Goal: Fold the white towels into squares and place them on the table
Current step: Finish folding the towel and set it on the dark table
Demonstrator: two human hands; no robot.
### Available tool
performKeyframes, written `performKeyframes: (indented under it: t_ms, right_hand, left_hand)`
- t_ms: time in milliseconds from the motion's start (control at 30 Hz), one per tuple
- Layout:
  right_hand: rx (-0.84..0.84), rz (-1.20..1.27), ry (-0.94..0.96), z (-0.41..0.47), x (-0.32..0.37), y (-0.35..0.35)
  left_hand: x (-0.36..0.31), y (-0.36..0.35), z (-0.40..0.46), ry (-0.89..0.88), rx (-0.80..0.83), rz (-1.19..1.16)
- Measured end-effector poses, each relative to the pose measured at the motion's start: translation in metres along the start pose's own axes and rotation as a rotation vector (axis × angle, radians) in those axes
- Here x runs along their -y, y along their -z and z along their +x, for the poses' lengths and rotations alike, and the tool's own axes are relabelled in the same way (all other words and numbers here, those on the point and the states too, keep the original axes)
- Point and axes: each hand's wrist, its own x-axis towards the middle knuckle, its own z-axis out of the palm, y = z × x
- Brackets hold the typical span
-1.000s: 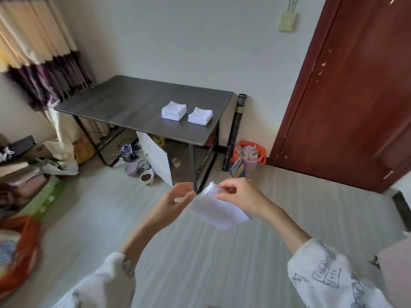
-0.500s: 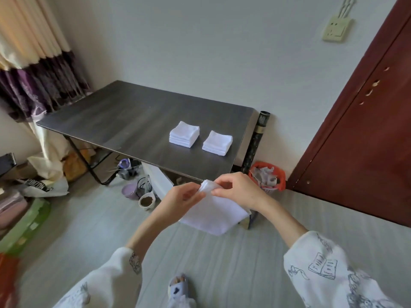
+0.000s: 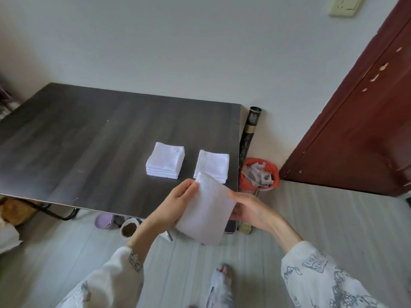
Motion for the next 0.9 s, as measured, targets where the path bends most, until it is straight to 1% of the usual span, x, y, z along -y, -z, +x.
performKeyframes:
  t_ms: [100,167,233,300,367,500,700,833,900]
  right_hand:
    - [0.071,0.128,-0.069,0.039,0.007,0.018]
    - [0.058,0.161,-0.095,0.064,0.019,0.029]
    - [0.011,0.162,-0.11,0.087,0.035,0.041]
    - [-0.041,0.111,-0.123,0.107,0.05,0.053]
    - [-0.091,0.022,-0.128,0.126,0.062,0.064]
    - [-0.223,-0.12,-0.143,0.158,0.076,0.077]
    - [-0.365,-0.269,-0.21,0.197,0.073,0.089]
    - [-0.428,-0.321,-0.242,0.218,0.066,0.092]
    - [-0.447,-0.386,-0.262,0.226,0.062,0.092]
  left_hand:
    - [0.001,0.014,0.046,0.08,0.012,-0.043]
    - [0.002,0.021,0.077,0.132,-0.003,-0.045]
    - [0.002,0.028,0.109,0.174,-0.05,-0.023]
    - [0.001,0.034,0.14,0.218,-0.093,0.102]
    - [0.001,0.038,0.169,0.256,-0.096,0.204]
    - [0.005,0.041,0.216,0.302,-0.058,0.293]
    - [0.03,0.041,0.261,0.382,-0.026,0.347]
    - [0.043,0.043,0.278,0.439,0.037,0.35]
    - [0.047,0.045,0.284,0.452,0.068,0.38]
